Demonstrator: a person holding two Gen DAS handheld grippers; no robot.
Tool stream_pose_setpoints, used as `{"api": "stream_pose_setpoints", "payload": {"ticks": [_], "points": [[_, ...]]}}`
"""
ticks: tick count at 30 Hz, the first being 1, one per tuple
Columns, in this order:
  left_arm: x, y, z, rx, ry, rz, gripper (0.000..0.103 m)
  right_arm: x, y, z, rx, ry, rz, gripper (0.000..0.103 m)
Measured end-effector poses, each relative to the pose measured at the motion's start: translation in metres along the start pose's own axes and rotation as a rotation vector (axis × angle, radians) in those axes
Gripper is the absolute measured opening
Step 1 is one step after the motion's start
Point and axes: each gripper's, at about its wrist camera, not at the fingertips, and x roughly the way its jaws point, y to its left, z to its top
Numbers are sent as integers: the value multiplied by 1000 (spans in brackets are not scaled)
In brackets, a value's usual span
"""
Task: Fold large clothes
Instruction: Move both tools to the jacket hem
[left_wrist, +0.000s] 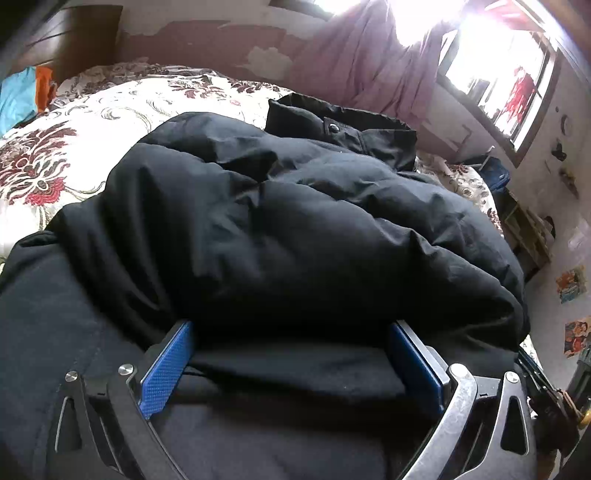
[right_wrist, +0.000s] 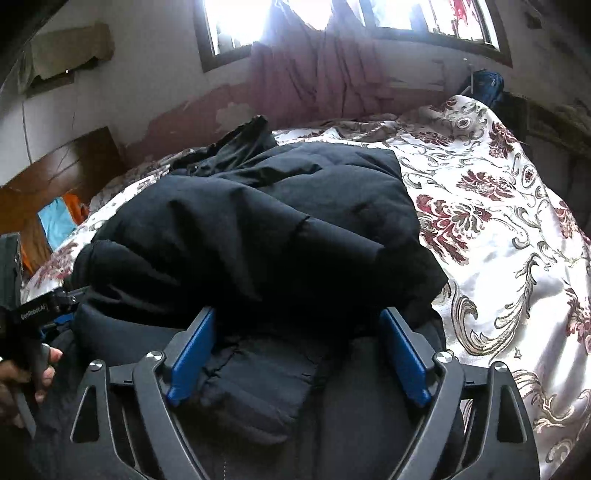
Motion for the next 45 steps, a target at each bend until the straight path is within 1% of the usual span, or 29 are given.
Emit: {"api": "stream_pose_setpoints", "payload": {"ticks": [2,5,6,7,10,12,14,16,18,20,22,25,27,28,29,31,33,35,38,40,42,45], "points": [[0,0,-1,-1,0,-2,103,-7,-4,0,26,-21,3,85],[-9,1,3,-20,8,7,103,-36,-7,-2,72,-74,22,85],[-14,1,7,-30,21,18,103,-52,-6,-4,86,-101,35,85],[-22,1,7,-44,34,23,103,-68,-5,-7,101,-124,31,86],[-50,-4,2,-65,78,-51,103,-103,-3,-19,151,-161,25,90],[-72,-13,-4,-50,115,-78,103,-128,3,-30,166,-171,28,92],[-100,-24,-14,-15,122,-93,103,-152,13,-40,150,-174,8,94],[-129,-30,-24,12,113,-103,103,-179,24,-53,125,-180,-23,96],[-158,-32,-36,36,101,-112,103,-199,30,-62,106,-185,-32,97],[-187,-31,-49,50,97,-87,103,-221,39,-71,82,-183,-40,101],[-211,-28,-59,54,96,-49,103,-237,45,-75,57,-172,-46,101],[-243,-24,-69,88,88,-39,103,-255,59,-74,-21,-117,-70,101],[-256,-22,-69,120,75,-30,103,-256,65,-67,-61,-83,-80,101],[-259,-20,-66,145,91,-24,103,-256,68,-63,-78,-67,-81,101],[-259,-19,-63,168,125,-21,103,-256,72,-58,-95,-47,-83,101],[-255,-14,-54,181,174,-33,103,-254,77,-49,-123,-8,-96,101],[-254,-6,-42,172,173,-34,103,-250,80,-40,-142,9,-99,101],[-249,2,-28,184,165,-13,103,-239,81,-29,-144,25,-88,101],[-235,13,-6,207,181,19,103,-214,82,-6,-128,60,-84,101],[-221,20,10,220,226,18,103,-193,81,17,-116,76,-58,101],[-203,27,31,217,264,28,103,-171,85,37,-122,91,-57,101],[-172,36,69,213,263,41,103,-129,88,75,-128,118,-62,101]]}}
